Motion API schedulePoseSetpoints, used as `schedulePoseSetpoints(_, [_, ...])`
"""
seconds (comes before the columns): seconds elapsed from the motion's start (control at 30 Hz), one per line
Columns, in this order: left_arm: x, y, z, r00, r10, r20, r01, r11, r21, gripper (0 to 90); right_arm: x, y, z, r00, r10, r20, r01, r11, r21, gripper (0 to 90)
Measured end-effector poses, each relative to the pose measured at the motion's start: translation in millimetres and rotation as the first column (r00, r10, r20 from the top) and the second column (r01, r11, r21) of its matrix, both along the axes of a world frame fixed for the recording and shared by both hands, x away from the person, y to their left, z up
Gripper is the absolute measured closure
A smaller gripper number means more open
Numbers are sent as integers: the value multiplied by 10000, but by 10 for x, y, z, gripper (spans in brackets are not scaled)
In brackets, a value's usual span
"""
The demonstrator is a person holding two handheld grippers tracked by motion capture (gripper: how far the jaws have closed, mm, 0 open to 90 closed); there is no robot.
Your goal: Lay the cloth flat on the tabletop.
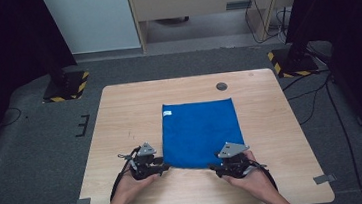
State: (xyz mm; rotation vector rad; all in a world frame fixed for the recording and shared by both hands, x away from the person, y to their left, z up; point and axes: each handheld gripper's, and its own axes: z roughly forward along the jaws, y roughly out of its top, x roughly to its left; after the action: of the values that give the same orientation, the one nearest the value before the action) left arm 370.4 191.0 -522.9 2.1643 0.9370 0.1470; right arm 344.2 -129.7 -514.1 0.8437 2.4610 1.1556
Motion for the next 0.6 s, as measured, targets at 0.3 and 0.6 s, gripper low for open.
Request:
schedulePoseSetpoints(0.3, [25, -28, 12, 9999, -16, 134, 17, 10000, -55, 641, 24, 112, -60, 9993, 357, -123, -360, 9990, -275, 545])
schedulePoseSetpoints(0.6, [86, -56, 61, 9997, -168, 151, 170, 9998, -110, 815, 61, 222, -107, 9979, 609, -232, -617, 9974, -362, 643])
